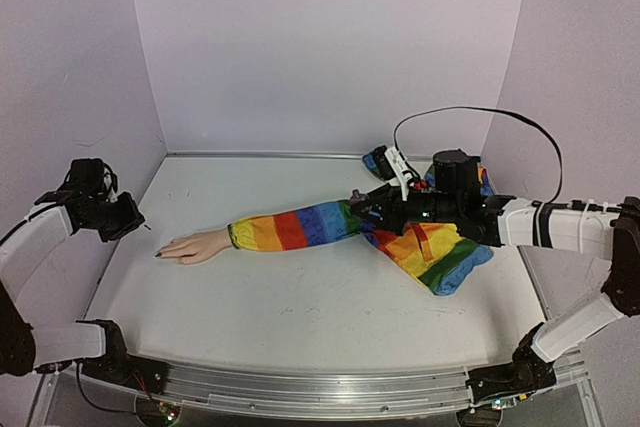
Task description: Paint the nails
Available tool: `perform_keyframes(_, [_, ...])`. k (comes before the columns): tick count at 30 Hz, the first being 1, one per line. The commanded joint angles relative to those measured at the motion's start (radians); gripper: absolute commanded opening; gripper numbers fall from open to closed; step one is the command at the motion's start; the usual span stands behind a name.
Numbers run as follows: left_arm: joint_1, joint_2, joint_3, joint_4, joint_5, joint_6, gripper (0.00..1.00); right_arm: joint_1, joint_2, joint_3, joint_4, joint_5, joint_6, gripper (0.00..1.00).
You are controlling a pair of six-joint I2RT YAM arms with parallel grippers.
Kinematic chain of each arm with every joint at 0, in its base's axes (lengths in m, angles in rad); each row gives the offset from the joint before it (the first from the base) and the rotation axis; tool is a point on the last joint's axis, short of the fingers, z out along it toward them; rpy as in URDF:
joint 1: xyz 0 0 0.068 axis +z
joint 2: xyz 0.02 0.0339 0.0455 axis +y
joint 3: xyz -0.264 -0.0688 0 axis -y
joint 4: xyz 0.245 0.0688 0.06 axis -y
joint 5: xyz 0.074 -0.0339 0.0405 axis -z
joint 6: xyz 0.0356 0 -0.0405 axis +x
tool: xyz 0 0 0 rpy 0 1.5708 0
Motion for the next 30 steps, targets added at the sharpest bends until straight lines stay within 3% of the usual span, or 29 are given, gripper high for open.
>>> perform_keyframes(1, [-0.089,-0.098,0.046,-0.012,0.116,-0.009,0.0,-0.003,-0.077,0.002,0.109,0.047,0.08,0.0])
perform_keyframes(12, [-0.453,-0.037,0.204,0.052,0.283,0.03,0.0,0.0,-0.085,-0.072,0.281,0.08,0.21,0.0])
perform_keyframes(20, [-0.663,0.042,0.325,0.092,0.262,0.041,0.0,0.023,-0.117,-0.121,0.334,0.067,0.254,0.0])
perform_keyframes(30, [-0.762,0.192,0.458,0.109,0.305,0.091,0.0,0.097,-0.037,-0.071,0.329,0.04,0.179,0.0])
